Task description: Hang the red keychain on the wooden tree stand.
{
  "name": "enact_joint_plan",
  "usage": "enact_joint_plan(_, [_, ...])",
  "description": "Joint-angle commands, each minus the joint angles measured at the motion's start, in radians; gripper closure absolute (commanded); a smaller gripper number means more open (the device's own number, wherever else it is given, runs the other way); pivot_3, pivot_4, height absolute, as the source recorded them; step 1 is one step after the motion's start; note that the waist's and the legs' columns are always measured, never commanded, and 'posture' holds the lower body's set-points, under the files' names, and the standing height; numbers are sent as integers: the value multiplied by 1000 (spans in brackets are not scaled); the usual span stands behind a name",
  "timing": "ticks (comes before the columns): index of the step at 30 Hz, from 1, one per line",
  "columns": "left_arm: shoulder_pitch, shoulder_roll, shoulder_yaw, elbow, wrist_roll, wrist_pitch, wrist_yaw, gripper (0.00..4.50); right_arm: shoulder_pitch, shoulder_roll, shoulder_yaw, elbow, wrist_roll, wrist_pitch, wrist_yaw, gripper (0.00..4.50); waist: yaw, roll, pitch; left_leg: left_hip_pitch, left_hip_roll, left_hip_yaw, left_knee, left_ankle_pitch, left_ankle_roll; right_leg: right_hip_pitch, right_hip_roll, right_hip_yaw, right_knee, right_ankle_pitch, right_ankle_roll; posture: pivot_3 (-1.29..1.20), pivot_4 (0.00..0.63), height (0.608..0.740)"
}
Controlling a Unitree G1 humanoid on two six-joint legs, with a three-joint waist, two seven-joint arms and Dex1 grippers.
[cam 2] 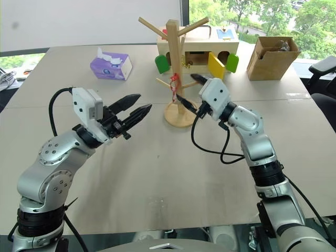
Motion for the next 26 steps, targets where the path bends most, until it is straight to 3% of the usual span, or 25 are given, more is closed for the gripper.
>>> enact_joint_plan(1, [-27, -33, -2, 16, 46, -16, 68, 2203, 40, -12, -95, -52, 59, 62, -43, 98, 3, 0, 0, 0, 0, 0, 0, 0, 0, 0, 0, 0, 0, 0, 0, 0, 150, 740])
enact_joint_plan(7, [-7, -210, -37, 232, 221, -142, 234, 2203, 170, -12, -262, 36, 123, 181, -161, 98, 11, 0, 0, 0, -1, 1, 0, 0, 0, 1, -1, 0, 0, 0, 0, 0, 150, 740])
enact_joint_plan(12, [-17, -326, -29, 436, 342, -302, 329, 2203, 217, 8, -326, 153, 100, 91, -239, 98, 4, 0, -1, 0, -2, 2, 0, 0, 0, 0, 0, 1, 0, 0, 0, 0, 150, 740])
enact_joint_plan(19, [-32, -362, -25, 574, 410, -437, 348, 2203, 238, 19, -340, 307, 44, -73, -306, 98, -1, 0, -1, 0, -1, 2, -1, 0, 0, 0, 0, 1, 0, 0, 0, 0, 150, 740])
enact_joint_plan(26, [-34, -370, 6, 596, 416, -470, 370, 2203, 214, 25, -344, 364, 42, -153, -335, 98, -2, 0, -1, 0, 0, 2, -1, 0, 0, 0, 0, 1, 0, 0, 0, 0, 150, 740])
